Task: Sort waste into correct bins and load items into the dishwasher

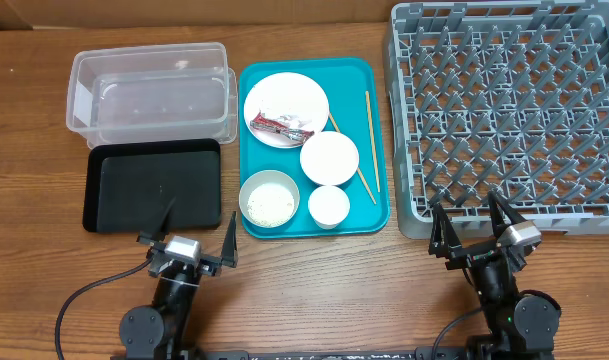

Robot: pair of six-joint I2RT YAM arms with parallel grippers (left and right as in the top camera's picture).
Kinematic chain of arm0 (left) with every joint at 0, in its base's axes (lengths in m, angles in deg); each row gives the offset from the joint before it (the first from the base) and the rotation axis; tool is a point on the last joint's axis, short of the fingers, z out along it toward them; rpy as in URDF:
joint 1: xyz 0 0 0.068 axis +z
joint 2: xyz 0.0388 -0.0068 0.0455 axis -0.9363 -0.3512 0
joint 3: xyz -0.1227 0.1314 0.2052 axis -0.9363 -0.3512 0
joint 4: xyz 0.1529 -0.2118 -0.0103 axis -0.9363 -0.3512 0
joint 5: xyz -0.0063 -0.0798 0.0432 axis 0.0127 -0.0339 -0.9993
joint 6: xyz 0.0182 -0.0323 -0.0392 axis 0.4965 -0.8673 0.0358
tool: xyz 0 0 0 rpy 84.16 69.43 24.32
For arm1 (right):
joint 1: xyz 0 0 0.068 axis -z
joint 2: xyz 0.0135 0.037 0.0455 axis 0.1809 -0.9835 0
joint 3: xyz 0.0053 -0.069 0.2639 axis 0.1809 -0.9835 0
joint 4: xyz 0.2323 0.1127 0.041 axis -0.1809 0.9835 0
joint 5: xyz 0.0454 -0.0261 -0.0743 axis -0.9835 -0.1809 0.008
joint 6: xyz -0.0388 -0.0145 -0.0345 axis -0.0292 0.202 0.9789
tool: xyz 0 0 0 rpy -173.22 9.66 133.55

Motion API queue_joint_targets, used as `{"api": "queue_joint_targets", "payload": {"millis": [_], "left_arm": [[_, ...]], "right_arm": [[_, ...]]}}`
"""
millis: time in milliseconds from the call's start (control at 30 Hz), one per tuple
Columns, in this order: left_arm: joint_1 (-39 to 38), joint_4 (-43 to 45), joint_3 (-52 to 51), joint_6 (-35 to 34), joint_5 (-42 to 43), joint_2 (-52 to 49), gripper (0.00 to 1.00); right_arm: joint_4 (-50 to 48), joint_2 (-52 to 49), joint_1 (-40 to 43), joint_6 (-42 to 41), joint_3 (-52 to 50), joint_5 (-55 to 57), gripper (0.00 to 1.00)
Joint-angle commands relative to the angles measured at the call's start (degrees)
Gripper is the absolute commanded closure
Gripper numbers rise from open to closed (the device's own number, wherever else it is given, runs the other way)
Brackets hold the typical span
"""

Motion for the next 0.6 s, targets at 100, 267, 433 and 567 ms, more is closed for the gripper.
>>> {"api": "queue_joint_targets", "payload": {"millis": [100, 267, 433, 567], "left_arm": [[0.35, 0.00, 10.69, 2.64, 5.57, -4.37, 0.00], [0.35, -4.79, 22.40, 6.99, 10.69, -16.83, 0.00], [0.33, -13.84, 38.29, 8.96, 14.78, -33.42, 0.00], [0.22, -22.32, 52.28, 12.83, 14.82, -46.69, 0.00]], "right_arm": [[0.96, -0.13, -0.48, -0.81, 8.41, -2.78, 0.00], [2.34, -4.61, -0.48, -0.63, 14.93, -6.10, 0.00], [7.69, -11.43, -0.48, -0.61, 22.45, -7.02, 0.00], [9.88, -17.42, -0.48, -0.61, 28.37, -7.72, 0.00]]}}
